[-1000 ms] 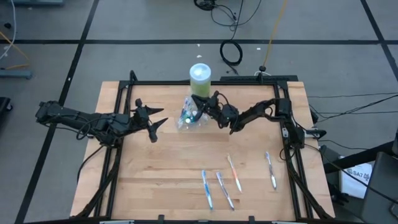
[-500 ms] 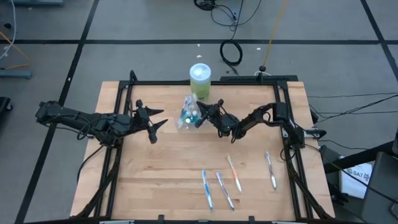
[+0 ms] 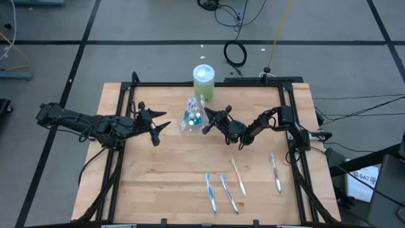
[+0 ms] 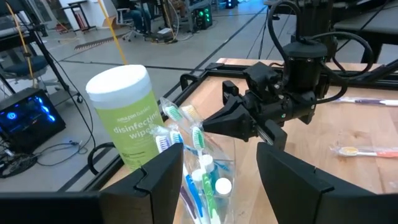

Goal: Pick & Place toothbrushing station
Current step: Put the top orange toothbrush into the transparent organizer, then put the right purple toothbrush into the transparent organizer

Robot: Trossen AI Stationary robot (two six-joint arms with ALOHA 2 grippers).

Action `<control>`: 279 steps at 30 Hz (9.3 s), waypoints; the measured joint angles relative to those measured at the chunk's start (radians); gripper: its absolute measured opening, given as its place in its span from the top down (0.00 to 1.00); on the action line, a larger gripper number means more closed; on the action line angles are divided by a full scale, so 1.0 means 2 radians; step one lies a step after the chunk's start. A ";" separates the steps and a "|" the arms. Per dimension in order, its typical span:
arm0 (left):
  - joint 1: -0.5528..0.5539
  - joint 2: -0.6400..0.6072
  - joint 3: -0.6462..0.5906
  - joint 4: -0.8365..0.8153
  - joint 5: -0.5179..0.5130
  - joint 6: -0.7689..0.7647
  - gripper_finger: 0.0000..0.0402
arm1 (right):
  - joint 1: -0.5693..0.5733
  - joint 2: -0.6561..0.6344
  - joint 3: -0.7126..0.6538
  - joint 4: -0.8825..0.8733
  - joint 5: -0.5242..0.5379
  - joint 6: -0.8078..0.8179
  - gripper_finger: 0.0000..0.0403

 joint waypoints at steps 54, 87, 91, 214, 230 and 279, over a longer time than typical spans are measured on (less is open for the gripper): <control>0.000 0.000 0.000 -0.002 0.051 -0.035 0.47 | 0.167 -0.435 -0.001 -1.108 -0.354 0.553 0.50; 0.000 0.016 0.000 0.006 0.051 -0.038 0.47 | 0.219 -0.434 -0.165 -1.141 -0.433 0.806 0.60; 0.000 0.016 0.000 0.004 0.051 -0.037 0.47 | 0.219 -0.434 -0.166 -1.143 -0.424 0.796 0.72; 0.083 0.324 0.041 0.374 0.349 -0.041 0.96 | 0.089 -0.307 -0.009 -0.360 -0.265 0.096 0.97; 0.090 0.301 0.041 0.296 0.312 -0.049 0.95 | 0.091 -0.322 -0.010 -0.448 -0.213 0.062 0.63; 0.174 0.343 0.041 0.106 0.088 -0.189 0.71 | 0.090 -0.346 -0.010 -0.536 -0.211 0.092 0.58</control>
